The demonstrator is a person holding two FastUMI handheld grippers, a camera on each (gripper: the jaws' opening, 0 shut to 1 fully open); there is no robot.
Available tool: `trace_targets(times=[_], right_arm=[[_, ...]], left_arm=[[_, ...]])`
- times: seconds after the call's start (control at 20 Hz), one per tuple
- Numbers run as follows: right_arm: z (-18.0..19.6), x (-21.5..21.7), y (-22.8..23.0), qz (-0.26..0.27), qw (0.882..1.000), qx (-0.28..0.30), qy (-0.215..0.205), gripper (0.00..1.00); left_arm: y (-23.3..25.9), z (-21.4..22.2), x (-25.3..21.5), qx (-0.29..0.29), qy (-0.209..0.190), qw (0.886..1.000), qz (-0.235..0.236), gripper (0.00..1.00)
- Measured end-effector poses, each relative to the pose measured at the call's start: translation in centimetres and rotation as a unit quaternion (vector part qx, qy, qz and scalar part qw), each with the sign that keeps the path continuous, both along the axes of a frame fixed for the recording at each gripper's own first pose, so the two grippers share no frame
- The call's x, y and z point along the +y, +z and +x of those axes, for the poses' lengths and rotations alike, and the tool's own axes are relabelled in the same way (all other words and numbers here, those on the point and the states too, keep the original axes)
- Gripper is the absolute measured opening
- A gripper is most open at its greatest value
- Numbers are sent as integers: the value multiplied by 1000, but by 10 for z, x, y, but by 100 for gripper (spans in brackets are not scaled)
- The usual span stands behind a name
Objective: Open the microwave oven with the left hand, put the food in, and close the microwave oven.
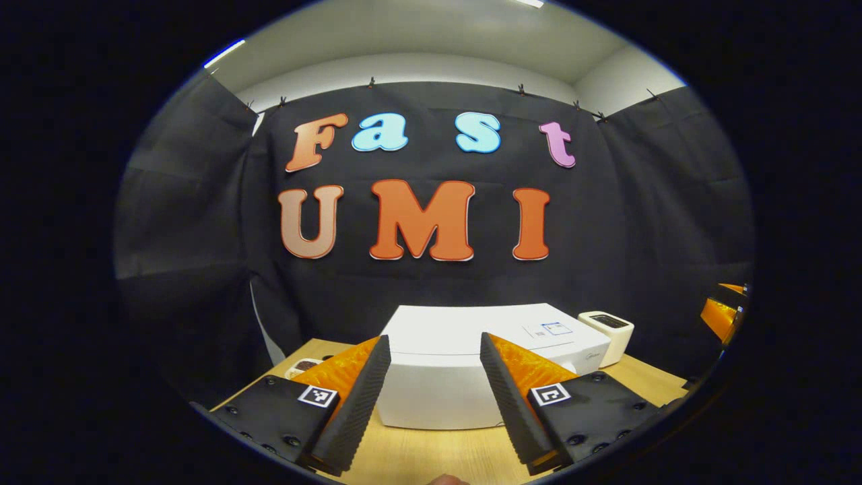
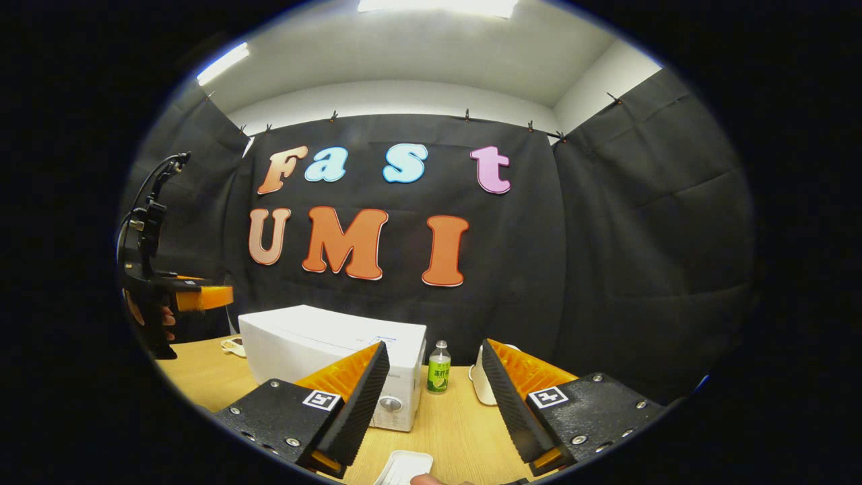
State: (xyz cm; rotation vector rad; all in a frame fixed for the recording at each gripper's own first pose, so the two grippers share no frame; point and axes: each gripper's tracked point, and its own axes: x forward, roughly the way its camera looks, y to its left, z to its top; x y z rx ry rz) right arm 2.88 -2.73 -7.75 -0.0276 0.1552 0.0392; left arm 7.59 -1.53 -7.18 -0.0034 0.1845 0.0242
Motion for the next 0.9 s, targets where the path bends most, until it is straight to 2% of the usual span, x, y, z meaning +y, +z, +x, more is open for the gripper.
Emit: trace_targets(times=[0.1,0.15,0.25,0.35,0.4,0.85,0.9], right_arm=[[3,8,17,7,1000,-6,11,86],[5,11,25,5,1000,-9,16,86],[8,17,44,1,1000,-19,24,86],[9,24,66,2,999,-32,33,86],[9,27,76,2,999,-40,37,86],[10,31,129,2,996,-80,45,87],[11,31,130,-1,996,-79,45,87]], left_arm=[[24,-14,32,-14,25,999,22,92],[34,-21,43,-19,35,999,26,89],[50,-33,65,-24,53,998,28,94],[68,-45,87,-33,74,996,42,94],[76,-50,97,-39,82,995,48,99],[138,-79,142,-92,116,986,76,94],[143,-81,142,-95,114,986,75,100]])
